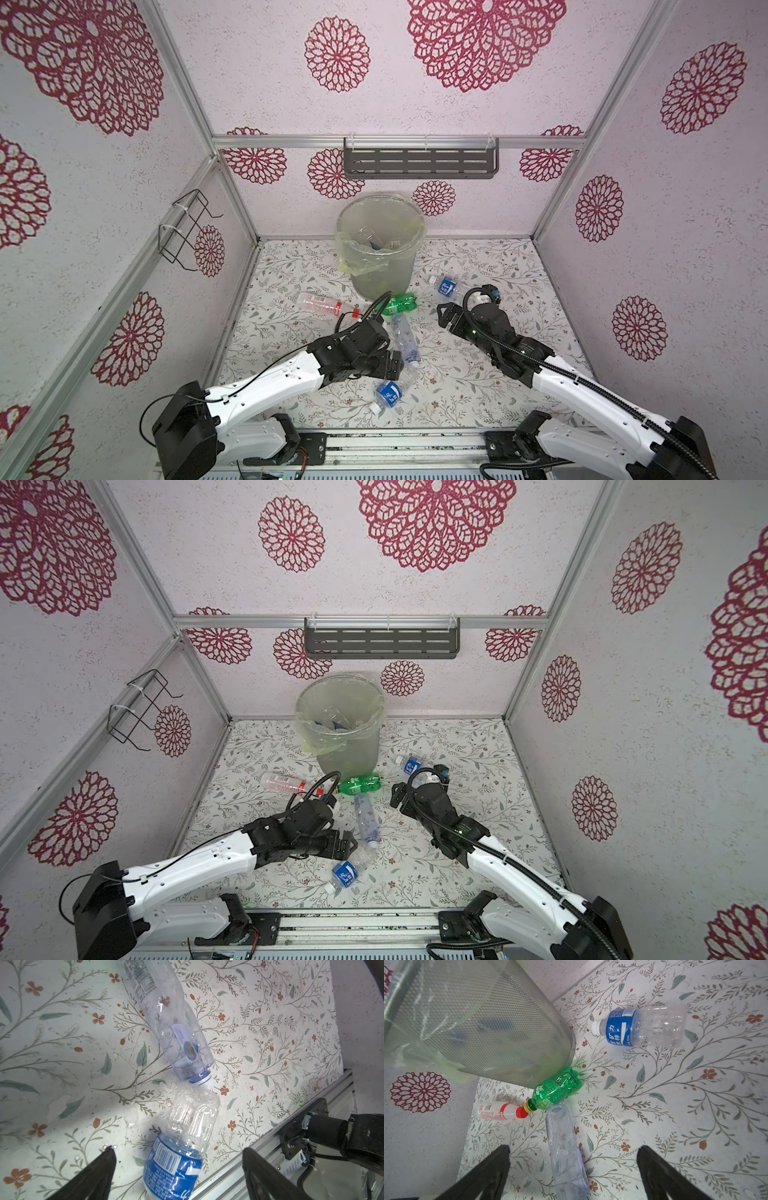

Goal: Throw the plastic bottles in the bin
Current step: Pick up the plastic bottle from the bottom-center of the table.

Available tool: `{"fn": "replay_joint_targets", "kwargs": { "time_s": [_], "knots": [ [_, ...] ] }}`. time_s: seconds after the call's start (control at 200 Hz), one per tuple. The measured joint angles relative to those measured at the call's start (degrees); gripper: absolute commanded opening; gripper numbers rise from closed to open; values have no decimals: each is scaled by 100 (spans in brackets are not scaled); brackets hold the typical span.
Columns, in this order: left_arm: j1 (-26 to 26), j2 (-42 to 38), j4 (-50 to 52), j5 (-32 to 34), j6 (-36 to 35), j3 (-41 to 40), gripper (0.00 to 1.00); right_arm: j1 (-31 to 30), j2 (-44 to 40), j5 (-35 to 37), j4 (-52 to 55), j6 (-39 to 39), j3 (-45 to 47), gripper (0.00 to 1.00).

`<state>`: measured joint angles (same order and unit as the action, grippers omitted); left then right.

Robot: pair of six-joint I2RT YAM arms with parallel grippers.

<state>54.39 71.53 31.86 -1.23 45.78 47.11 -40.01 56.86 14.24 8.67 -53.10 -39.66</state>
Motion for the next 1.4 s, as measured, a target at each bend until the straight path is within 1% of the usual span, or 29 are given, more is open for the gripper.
{"fn": "replay_joint_targets", "kwargs": {
  "time_s": [0.225, 0.37, 0.52, 0.655, 0.956, 1.051, 1.241, 1.401],
  "knots": [
    [695, 599, -26, 247, 39, 177, 97, 0, -306, 111, 28, -114, 254, 99],
    [975, 905, -35, 422, 92, 192, 97, 0, -678, 232, 28, -227, 516, 99],
    [1078, 1021, 48, 678, 94, 278, 97, 0, -1023, 376, 59, -258, 579, 99],
    [1126, 1147, 59, 817, 87, 343, 97, 0, -1123, 472, 70, -293, 579, 99],
    [1290, 1659, 33, 796, 96, 339, 97, 0, -1043, 529, 166, -396, 579, 99],
    [1325, 1694, -9, 787, 103, 337, 100, 0, -1025, 531, 175, -404, 586, 99],
    [1368, 1694, -155, 774, 127, 254, 93, 0, -994, 533, 186, -417, 586, 99],
    [1390, 1703, -208, 780, 138, 195, 79, 0, -994, 531, 175, -461, 656, 99]
  ]
}}
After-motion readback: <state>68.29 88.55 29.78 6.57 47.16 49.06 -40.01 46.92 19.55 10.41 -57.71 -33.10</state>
